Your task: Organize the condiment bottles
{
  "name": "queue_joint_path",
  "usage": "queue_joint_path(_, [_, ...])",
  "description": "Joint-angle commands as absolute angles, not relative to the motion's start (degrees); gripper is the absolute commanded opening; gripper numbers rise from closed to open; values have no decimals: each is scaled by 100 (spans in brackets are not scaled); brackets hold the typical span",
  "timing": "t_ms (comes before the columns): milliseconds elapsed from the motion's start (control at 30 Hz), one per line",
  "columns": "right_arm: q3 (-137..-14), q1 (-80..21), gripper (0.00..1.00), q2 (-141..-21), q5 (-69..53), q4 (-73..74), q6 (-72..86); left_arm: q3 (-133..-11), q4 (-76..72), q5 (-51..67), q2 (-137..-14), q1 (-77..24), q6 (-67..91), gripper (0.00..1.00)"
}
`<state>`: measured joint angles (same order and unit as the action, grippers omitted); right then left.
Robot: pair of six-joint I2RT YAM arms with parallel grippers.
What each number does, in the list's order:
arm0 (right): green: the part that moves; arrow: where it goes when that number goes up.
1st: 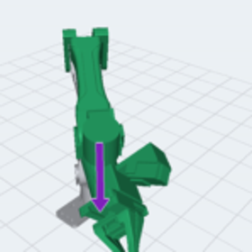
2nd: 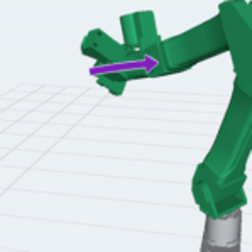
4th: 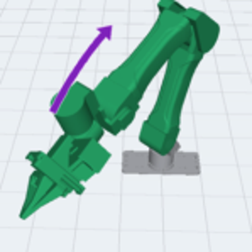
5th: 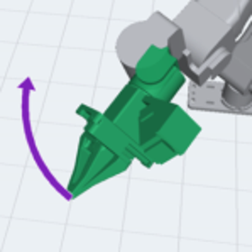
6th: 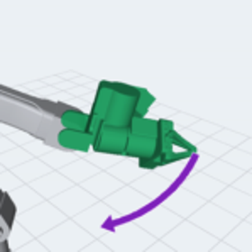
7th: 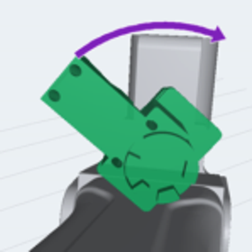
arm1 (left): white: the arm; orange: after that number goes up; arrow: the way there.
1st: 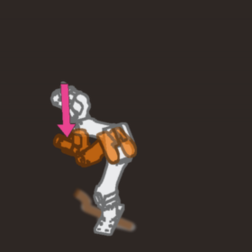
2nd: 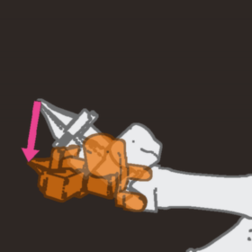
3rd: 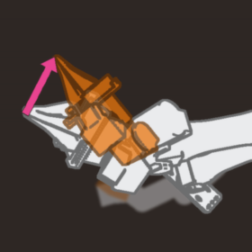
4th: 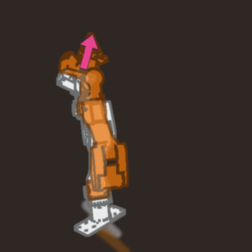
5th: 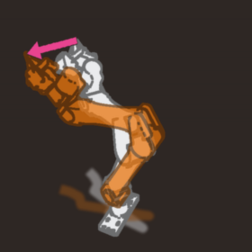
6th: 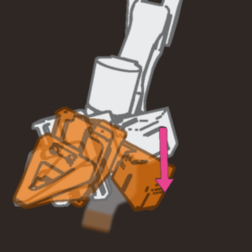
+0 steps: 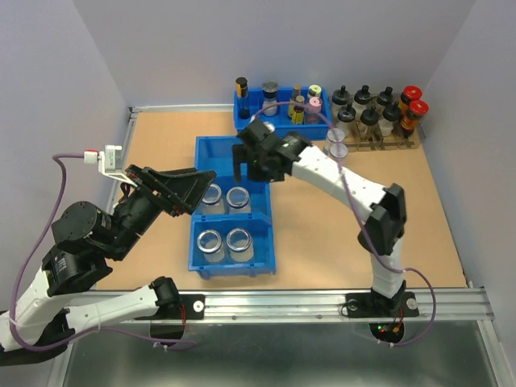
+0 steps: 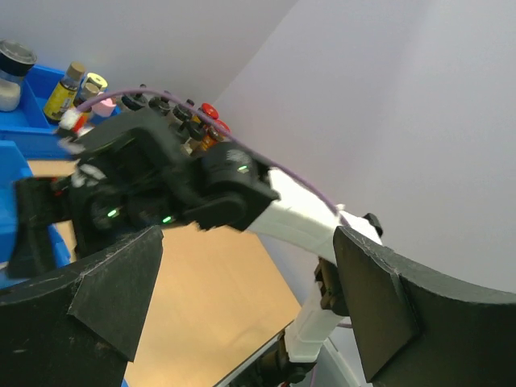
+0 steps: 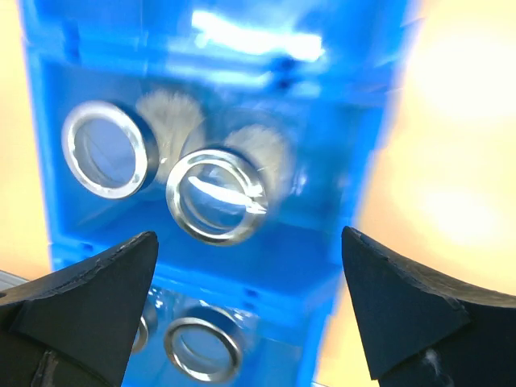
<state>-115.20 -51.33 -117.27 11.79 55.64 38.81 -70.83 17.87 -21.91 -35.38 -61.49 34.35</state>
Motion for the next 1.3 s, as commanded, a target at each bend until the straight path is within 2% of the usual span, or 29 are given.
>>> queue_joint_path(0, [-11225, -4256, 100, -10486, 1582, 5546, 3499, -7049, 1600, -2224, -3524, -6152, 3393, 98])
queue_joint_path(300, [-11004, -2427, 100, -10134, 2144, 5766, 2269, -7154, 1573, -2110, -3691, -6152, 3331, 98])
queue_joint_path(467, [-11048, -1672, 100, -10397, 1688, 5757, 1487, -7180, 1608, -2066, -3674, -6144, 3366, 98])
queue_joint_path(667, [-10802, -1065, 100, -10503, 1196, 5441, 1258, -7181, 1722, -2048, -3569, -6144, 3463, 98])
queue_joint_path(967, [-10416, -923, 100, -10494, -156, 5151, 967, -7146, 1723, -2066, -3463, -6144, 3524, 97])
queue_joint_path(1267, [-10319, -923, 98, -10582, -264, 5071, 993, -7145, 1688, -2013, -3551, -6144, 3498, 97])
